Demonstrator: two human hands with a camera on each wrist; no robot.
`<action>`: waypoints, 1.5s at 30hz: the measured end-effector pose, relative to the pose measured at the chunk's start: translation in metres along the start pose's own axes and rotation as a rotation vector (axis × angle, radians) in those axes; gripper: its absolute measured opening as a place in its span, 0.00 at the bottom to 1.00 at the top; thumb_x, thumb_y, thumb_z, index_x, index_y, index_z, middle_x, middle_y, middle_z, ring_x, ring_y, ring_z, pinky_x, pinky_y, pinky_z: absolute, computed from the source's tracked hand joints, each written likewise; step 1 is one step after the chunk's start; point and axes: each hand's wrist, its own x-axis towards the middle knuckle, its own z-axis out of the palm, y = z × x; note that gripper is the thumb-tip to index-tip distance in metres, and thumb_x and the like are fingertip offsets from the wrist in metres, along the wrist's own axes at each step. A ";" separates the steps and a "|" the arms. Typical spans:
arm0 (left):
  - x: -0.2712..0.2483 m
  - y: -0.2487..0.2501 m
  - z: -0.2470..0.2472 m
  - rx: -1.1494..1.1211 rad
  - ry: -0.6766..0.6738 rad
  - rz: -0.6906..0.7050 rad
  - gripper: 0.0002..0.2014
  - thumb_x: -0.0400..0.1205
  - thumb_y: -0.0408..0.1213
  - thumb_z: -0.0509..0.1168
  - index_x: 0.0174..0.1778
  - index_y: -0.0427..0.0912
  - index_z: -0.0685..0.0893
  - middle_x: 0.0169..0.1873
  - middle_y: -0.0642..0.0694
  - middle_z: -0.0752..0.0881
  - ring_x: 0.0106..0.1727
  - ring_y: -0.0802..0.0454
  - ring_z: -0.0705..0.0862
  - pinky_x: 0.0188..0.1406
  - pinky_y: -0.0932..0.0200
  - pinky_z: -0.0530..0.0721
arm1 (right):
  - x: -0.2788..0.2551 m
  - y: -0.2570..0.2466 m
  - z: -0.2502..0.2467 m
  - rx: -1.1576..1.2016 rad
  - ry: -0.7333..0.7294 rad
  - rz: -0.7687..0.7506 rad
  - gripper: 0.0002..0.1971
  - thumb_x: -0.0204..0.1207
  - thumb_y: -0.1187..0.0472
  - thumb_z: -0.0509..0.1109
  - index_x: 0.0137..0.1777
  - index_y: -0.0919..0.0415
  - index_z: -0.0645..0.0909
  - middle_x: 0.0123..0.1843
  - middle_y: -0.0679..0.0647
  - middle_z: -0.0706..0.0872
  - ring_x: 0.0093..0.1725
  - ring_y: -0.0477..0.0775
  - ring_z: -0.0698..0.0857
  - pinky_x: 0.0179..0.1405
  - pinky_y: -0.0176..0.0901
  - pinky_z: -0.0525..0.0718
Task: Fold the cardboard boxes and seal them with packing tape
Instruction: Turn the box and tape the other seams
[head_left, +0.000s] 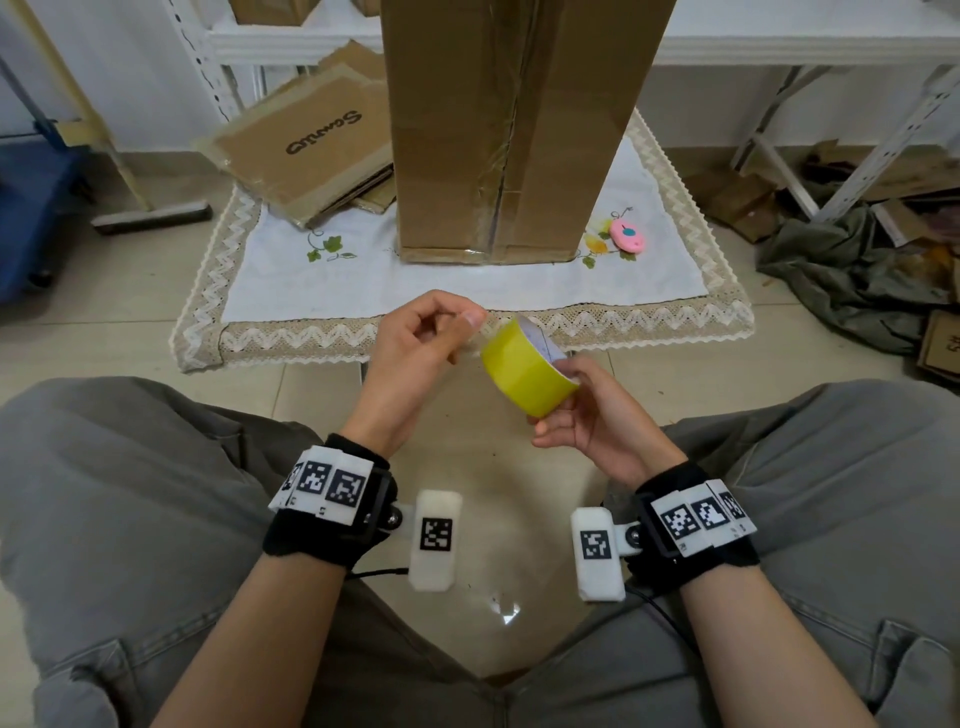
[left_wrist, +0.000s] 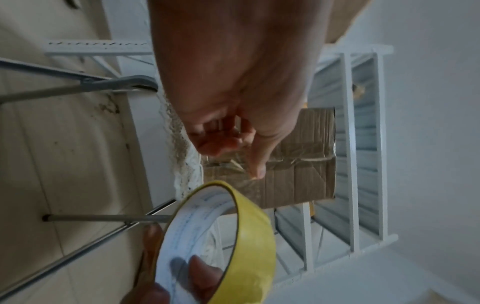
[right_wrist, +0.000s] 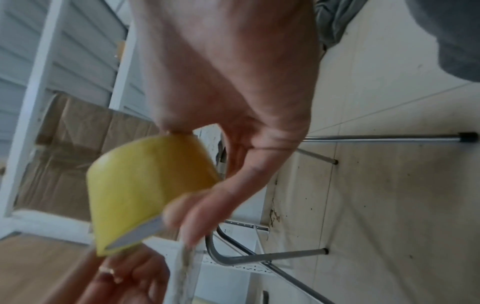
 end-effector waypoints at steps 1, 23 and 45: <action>0.002 0.000 -0.002 -0.040 0.011 -0.021 0.04 0.83 0.27 0.68 0.44 0.39 0.86 0.38 0.50 0.85 0.36 0.56 0.77 0.37 0.65 0.78 | -0.001 -0.002 0.000 0.025 -0.023 -0.016 0.18 0.87 0.53 0.57 0.68 0.66 0.72 0.37 0.69 0.89 0.30 0.58 0.89 0.34 0.48 0.91; 0.003 0.008 -0.011 -0.592 -0.208 -0.159 0.06 0.80 0.29 0.64 0.38 0.42 0.81 0.35 0.52 0.76 0.30 0.60 0.68 0.30 0.67 0.72 | 0.000 -0.003 -0.002 0.074 0.048 -0.676 0.18 0.69 0.58 0.82 0.55 0.57 0.79 0.48 0.53 0.83 0.36 0.49 0.80 0.33 0.40 0.81; 0.025 0.172 -0.024 0.137 -0.075 0.314 0.13 0.77 0.29 0.75 0.58 0.38 0.91 0.47 0.29 0.90 0.44 0.51 0.88 0.53 0.58 0.89 | -0.063 -0.170 0.050 -0.582 -0.129 -1.040 0.12 0.72 0.53 0.75 0.40 0.54 0.74 0.38 0.54 0.72 0.40 0.55 0.71 0.37 0.47 0.70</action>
